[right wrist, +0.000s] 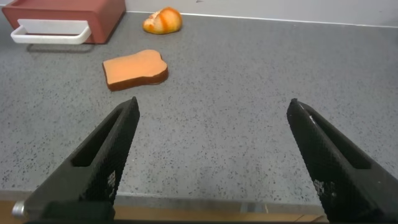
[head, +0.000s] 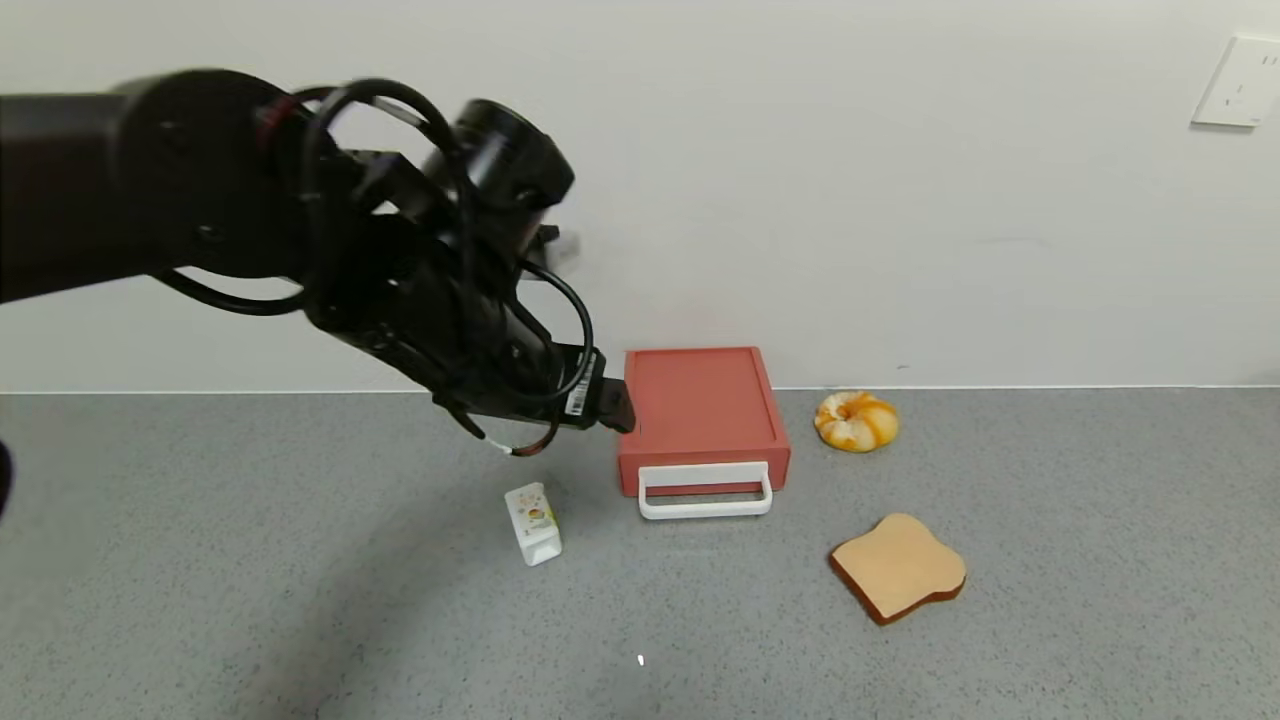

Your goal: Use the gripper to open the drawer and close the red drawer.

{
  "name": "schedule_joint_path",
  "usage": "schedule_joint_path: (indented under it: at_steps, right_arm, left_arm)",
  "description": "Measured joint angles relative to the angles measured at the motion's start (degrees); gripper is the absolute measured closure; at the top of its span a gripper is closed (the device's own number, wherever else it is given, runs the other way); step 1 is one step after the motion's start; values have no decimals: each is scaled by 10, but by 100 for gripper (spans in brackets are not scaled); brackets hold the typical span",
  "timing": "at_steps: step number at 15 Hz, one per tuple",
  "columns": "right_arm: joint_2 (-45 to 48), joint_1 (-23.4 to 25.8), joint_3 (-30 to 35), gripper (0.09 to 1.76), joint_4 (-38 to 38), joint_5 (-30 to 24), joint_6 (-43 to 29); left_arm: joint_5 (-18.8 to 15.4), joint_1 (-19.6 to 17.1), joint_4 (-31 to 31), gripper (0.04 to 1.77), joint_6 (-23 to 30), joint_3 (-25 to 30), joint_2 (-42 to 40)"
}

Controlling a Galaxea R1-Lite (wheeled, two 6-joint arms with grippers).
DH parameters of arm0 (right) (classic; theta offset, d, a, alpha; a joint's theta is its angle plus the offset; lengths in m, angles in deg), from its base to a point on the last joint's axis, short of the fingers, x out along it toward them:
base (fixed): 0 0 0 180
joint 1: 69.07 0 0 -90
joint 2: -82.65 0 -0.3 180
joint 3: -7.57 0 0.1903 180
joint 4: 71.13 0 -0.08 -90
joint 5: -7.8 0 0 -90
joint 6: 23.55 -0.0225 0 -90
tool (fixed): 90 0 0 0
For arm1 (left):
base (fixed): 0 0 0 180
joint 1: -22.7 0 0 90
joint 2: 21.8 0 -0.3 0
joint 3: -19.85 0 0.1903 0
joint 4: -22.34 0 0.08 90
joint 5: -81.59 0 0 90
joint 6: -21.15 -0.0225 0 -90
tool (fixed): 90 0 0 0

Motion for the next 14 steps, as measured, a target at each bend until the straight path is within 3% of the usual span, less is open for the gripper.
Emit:
schedule_joint_path:
  at_steps: [4, 7, 10, 14]
  right_arm:
    - [0, 0, 0, 10, 0, 0, 0]
    - [0, 0, 0, 10, 0, 0, 0]
    - [0, 0, 0, 10, 0, 0, 0]
    - [0, 0, 0, 10, 0, 0, 0]
  left_arm:
    - [-48, -29, -43, 9, -31, 96, -106]
    - [-87, -61, -155, 9, -69, 240, -198]
    - [-99, -89, -246, 9, -97, 367, -296]
    - [-100, -119, -273, 9, -105, 464, -406]
